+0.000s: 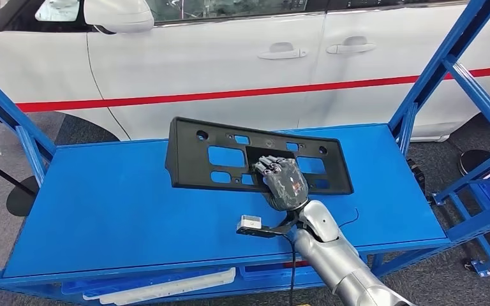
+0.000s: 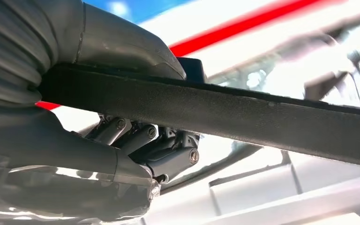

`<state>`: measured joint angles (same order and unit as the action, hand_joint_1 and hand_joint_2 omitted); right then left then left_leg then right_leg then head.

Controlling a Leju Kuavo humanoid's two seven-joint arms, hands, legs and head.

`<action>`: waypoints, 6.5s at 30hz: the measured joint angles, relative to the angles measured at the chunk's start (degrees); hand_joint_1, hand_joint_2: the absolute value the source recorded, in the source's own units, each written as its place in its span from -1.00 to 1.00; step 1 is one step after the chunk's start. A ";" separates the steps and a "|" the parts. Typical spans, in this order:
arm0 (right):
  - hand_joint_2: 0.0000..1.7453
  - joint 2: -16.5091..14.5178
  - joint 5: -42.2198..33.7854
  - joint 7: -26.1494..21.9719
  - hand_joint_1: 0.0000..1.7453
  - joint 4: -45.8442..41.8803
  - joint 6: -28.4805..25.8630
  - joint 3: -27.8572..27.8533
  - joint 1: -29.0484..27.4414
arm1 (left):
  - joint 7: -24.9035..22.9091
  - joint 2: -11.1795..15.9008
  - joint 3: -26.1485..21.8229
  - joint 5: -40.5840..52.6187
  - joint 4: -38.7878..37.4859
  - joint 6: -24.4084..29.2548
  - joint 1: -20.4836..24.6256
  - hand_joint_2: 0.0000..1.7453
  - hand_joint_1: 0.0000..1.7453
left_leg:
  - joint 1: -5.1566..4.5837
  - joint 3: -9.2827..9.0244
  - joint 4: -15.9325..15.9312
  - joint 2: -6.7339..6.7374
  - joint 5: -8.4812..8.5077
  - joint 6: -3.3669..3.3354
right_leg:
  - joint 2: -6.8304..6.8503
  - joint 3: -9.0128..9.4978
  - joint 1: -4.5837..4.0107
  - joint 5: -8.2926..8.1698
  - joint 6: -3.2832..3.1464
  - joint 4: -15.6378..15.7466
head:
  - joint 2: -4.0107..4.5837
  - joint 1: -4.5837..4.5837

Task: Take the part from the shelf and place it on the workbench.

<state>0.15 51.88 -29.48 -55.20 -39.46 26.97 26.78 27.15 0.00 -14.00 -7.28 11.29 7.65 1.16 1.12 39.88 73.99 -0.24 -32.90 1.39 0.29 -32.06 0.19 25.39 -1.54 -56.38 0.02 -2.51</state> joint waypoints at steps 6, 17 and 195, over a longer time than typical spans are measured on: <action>1.00 2.63 -34.14 -9.20 1.00 -21.28 10.50 -0.14 -3.04 | -0.91 0.39 -0.67 0.20 0.01 -2.09 0.23 1.00 -1.00 | 0.07 -7.49 -15.66 -0.03 6.78 -0.74 | -0.41 -0.06 -0.12 0.97 1.36 -1.34 | 0.00 0.01; 1.00 4.99 -64.69 -10.28 1.00 -49.00 47.48 -0.68 -7.51 | 0.38 0.63 -1.46 1.94 0.01 -2.89 0.58 1.00 -1.00 | -0.11 -7.27 -16.32 -0.28 7.34 -2.98 | -0.41 -7.95 0.46 6.61 3.13 -16.29 | 0.00 0.02; 1.00 5.30 -66.64 -8.87 1.00 -52.88 65.19 -7.95 -16.74 | -18.55 0.73 -10.12 12.22 -0.03 3.80 0.30 1.00 -1.00 | 0.06 -9.04 -16.33 -2.11 5.79 -1.84 | -6.45 -3.06 0.45 -0.26 2.70 -2.83 | 0.00 -0.01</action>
<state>5.45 -14.76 -38.35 -108.08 25.73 19.02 10.04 8.60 0.73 -24.12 4.94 11.26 11.45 1.47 1.18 30.84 57.66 -2.35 -27.12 -0.45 -6.16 -35.12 0.65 25.13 1.16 -59.20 0.02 -2.52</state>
